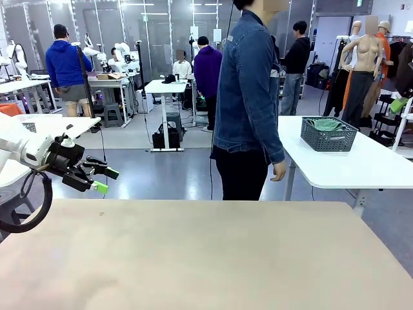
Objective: Fold the towels and place them in the basket.
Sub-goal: Stack the folded Towel with hook on the right side of the table.
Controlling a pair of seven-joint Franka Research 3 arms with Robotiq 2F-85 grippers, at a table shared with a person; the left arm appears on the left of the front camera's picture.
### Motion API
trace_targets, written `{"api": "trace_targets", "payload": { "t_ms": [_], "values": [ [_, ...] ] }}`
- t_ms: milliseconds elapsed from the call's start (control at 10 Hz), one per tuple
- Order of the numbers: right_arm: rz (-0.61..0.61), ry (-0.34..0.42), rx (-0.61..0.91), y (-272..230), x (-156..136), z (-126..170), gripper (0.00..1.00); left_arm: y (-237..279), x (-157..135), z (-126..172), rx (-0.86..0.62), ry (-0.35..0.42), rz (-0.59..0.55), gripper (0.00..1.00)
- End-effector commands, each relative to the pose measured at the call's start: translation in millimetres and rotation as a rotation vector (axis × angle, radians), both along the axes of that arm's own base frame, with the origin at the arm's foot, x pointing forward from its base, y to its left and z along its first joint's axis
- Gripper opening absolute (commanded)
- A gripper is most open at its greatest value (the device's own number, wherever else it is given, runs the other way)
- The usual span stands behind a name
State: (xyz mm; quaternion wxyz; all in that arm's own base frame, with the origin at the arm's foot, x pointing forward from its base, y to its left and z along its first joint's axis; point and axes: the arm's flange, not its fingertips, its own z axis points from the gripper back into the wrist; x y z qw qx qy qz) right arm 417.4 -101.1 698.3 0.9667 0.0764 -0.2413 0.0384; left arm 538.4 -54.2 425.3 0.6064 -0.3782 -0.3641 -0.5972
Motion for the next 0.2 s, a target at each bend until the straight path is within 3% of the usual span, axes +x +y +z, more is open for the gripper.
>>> {"api": "trace_targets", "payload": {
  "t_ms": [0, 100],
  "values": [
    [-0.012, 0.007, -0.005, 0.9, 1.4, 0.1, 0.66, -0.1, -0.1, 0.9, 0.0, -0.002, 0.0, 1.0],
    [-0.012, 0.007, -0.005, 0.9, 1.4, 0.1, 0.66, -0.1, -0.1, 0.9, 0.0, -0.002, 0.0, 1.0]
  ]
}}
